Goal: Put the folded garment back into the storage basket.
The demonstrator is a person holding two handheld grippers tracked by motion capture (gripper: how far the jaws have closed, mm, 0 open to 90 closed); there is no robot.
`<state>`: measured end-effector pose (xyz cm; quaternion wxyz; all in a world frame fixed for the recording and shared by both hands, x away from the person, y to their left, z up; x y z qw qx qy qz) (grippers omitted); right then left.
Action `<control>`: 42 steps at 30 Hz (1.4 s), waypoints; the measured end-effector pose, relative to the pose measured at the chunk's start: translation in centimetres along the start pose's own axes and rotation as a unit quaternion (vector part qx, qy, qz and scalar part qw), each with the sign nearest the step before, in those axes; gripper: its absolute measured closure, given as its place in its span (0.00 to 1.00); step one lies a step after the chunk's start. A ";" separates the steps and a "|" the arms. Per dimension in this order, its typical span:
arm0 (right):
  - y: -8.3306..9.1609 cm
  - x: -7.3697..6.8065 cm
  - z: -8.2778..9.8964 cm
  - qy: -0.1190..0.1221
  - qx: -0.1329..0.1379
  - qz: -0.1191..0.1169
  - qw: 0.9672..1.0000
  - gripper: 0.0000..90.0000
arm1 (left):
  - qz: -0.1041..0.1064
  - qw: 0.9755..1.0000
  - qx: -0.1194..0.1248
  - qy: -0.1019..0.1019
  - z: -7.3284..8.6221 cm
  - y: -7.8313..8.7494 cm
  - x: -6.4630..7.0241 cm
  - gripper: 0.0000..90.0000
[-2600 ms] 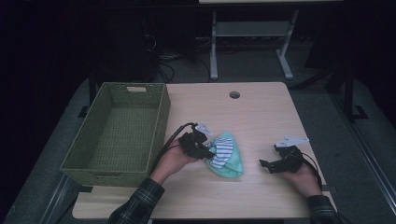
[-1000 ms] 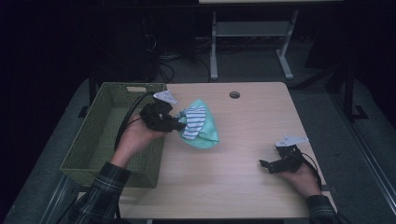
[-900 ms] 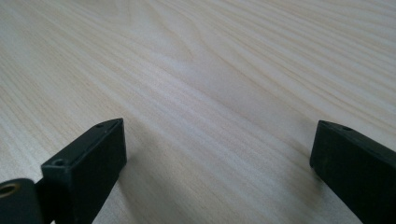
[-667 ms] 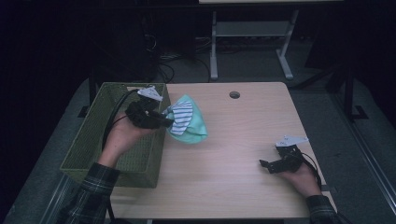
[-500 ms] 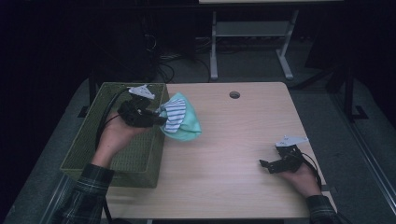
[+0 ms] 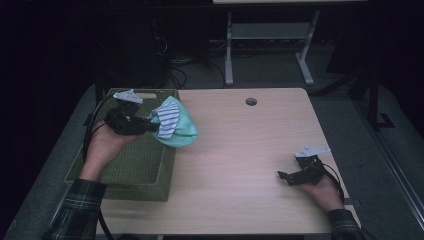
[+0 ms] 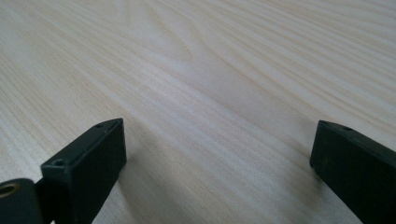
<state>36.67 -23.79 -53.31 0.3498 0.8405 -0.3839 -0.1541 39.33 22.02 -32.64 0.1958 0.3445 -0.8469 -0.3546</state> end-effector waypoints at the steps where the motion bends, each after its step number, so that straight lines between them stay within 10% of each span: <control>1: 0.0 0.0 0.0 0.000 0.000 0.000 1.000 0.04 | -0.002 1.000 0.001 0.002 0.1 0.2 -0.2 0.86; 19: 0.0 0.0 0.0 0.000 0.000 0.000 1.000 0.04 | -0.042 0.997 0.018 0.069 4.0 2.4 -4.7 0.86; 42: 0.0 0.0 0.0 0.001 0.000 0.000 1.000 0.04 | -0.091 0.987 -0.014 0.135 9.8 -0.7 -9.1 0.86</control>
Point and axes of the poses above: each handheld gripper's, and its own axes: y roughly backward along the jaws, z roughly out of its underside, x roughly to its right, the point moved 7 cm from there along -y, roughly forward along the jaws, and after that the axes turned 4 degrees about y, right-handed, at the moved point
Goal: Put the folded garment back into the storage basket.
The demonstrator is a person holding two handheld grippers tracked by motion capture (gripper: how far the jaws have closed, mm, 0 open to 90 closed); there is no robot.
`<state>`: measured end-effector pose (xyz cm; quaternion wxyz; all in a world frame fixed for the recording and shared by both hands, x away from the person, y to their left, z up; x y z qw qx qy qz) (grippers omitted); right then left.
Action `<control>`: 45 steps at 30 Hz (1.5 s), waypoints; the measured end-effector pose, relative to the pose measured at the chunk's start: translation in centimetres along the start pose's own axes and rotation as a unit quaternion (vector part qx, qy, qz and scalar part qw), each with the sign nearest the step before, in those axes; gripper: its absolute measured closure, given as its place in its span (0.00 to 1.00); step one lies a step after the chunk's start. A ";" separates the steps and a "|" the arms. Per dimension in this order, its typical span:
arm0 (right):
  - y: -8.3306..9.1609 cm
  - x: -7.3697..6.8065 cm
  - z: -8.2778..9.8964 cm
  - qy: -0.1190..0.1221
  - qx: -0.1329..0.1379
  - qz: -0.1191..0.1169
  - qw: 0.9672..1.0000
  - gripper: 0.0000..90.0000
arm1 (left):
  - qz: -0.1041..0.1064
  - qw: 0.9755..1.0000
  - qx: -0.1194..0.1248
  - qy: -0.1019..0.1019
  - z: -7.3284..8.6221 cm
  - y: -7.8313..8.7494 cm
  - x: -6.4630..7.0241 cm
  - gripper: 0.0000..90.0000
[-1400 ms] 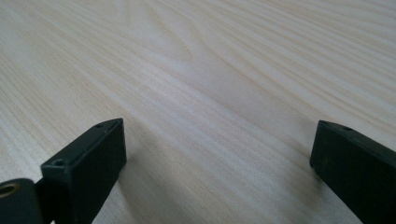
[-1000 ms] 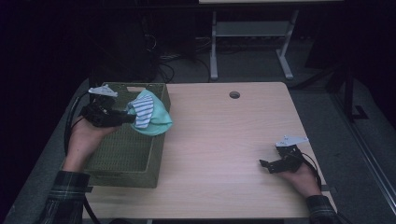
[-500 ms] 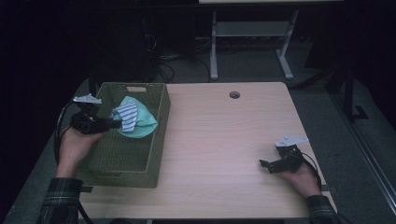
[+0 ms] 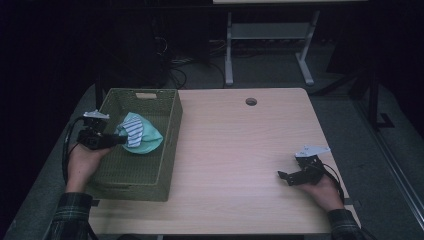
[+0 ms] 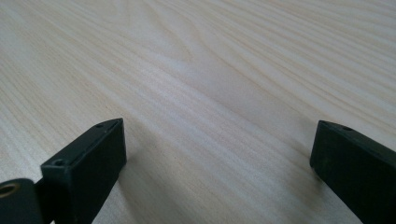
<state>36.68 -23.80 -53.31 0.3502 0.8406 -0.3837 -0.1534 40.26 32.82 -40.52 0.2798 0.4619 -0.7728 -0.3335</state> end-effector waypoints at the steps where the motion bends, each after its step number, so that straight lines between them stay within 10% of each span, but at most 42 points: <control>1: 0.0 0.0 0.0 0.000 0.000 0.000 1.000 0.04 | 0.001 1.000 -0.004 0.003 0.2 -0.4 -0.1 0.86; 21: 0.0 0.0 0.0 0.000 0.000 0.000 1.000 0.04 | -0.011 0.994 -0.108 -0.014 3.5 -4.7 -1.2 0.73; 36: 0.0 0.0 0.0 0.000 0.000 0.000 1.000 0.04 | -0.008 0.998 -0.060 0.009 2.2 -3.7 -1.2 0.18; 45: 0.0 0.0 0.0 0.000 0.000 0.000 1.000 0.04 | -0.004 0.999 -0.039 -0.006 0.5 -2.6 0.0 0.15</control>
Point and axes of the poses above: each handheld gripper's, and its own axes: y roughly backward along the jaws, z roughly out of its underside, x roughly to its right, the point moved 7 cm from there along -y, roughly forward along the jaws, and after that the axes turned 4 degrees about y, right-handed, at the moved point
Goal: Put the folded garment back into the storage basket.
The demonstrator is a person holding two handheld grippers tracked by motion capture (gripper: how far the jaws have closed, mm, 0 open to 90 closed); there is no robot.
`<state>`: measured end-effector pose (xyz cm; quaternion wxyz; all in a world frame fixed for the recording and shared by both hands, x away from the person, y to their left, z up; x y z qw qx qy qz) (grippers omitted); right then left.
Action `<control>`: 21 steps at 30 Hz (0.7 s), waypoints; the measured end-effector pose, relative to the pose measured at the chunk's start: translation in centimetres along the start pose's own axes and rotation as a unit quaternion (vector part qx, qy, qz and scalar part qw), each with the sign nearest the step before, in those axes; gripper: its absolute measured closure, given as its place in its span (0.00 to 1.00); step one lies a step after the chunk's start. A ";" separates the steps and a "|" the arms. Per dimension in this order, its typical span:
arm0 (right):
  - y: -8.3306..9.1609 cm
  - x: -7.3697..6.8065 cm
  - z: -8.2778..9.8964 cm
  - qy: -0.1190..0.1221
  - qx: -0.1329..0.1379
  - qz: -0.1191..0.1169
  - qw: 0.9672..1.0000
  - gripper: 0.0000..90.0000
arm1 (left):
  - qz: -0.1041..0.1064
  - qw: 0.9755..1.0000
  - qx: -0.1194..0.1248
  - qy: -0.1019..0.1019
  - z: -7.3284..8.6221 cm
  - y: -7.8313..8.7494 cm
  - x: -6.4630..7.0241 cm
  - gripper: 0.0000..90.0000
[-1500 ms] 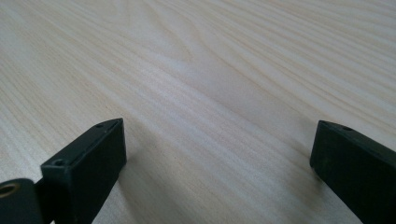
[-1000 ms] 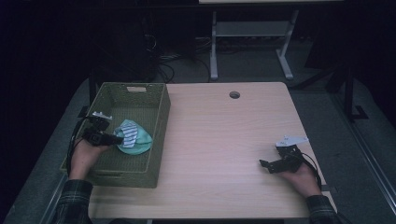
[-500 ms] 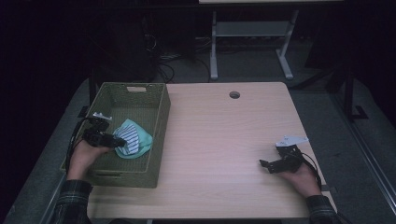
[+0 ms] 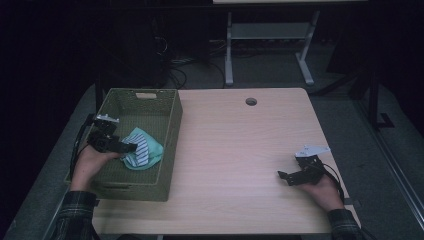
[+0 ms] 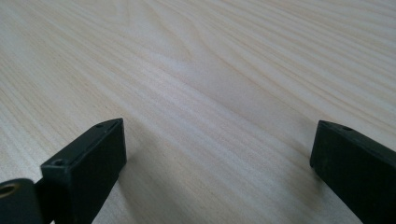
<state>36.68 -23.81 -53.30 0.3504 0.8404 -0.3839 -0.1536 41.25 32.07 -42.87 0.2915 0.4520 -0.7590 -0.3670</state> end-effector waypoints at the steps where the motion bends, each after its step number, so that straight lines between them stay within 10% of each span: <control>1: 0.0 0.0 0.0 -0.001 0.000 0.000 1.000 0.04 | 0.003 1.000 0.007 -0.001 -0.3 0.2 0.4 0.15; 21: 0.0 0.0 0.0 -0.001 0.000 0.000 1.000 0.04 | 0.065 0.994 0.081 -0.044 -4.7 1.9 7.8 0.15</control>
Point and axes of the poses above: each handheld gripper's, and its own axes: y roughly backward along the jaws, z roughly out of its underside, x roughly to its right, the point moved 7 cm from there along -y, roughly forward along the jaws, and after that the axes turned 4 degrees about y, right-handed, at the moved point
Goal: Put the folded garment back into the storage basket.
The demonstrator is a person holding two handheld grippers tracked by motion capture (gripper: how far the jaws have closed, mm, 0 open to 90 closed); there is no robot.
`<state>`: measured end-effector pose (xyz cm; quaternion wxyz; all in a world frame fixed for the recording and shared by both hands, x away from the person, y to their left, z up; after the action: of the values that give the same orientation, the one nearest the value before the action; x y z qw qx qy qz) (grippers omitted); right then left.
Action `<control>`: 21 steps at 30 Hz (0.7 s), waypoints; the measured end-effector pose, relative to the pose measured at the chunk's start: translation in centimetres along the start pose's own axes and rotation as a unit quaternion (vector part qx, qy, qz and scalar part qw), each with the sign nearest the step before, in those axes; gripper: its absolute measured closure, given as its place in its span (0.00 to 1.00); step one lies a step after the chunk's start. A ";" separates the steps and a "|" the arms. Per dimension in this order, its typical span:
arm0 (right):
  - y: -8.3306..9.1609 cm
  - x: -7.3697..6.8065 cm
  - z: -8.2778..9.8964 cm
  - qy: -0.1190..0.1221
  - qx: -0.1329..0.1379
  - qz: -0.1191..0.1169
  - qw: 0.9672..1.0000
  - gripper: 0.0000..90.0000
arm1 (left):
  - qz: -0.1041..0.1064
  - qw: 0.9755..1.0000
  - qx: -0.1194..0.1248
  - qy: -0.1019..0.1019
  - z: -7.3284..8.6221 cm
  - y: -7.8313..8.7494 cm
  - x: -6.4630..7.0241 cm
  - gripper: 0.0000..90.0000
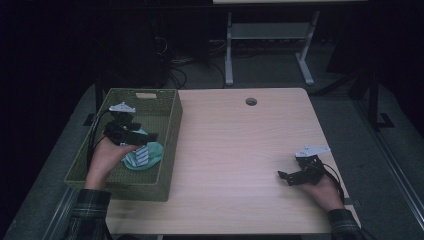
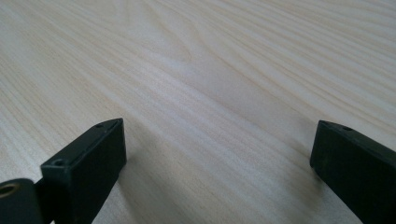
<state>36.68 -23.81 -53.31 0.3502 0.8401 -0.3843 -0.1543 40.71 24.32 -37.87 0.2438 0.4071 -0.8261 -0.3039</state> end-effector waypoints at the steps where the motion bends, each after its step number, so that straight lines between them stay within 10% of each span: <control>1: 0.0 0.0 0.0 0.000 0.000 0.000 1.000 0.03 | 0.002 1.000 0.003 -0.001 -0.2 -0.1 0.3 0.15; 21: 0.0 0.0 0.0 0.000 0.000 0.000 1.000 0.04 | 0.049 0.997 0.035 -0.045 -2.7 -2.9 7.4 0.15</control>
<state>36.68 -23.81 -53.30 0.3504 0.8401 -0.3842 -0.1542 39.89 16.01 -36.92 0.2066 0.3605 -0.8651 -0.2809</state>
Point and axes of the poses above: each handheld gripper's, and its own axes: y roughly backward along the jaws, z roughly out of its underside, x roughly to its right, the point moved 7 cm from there along -y, roughly forward along the jaws, and after that the axes turned 4 degrees about y, right-handed, at the moved point
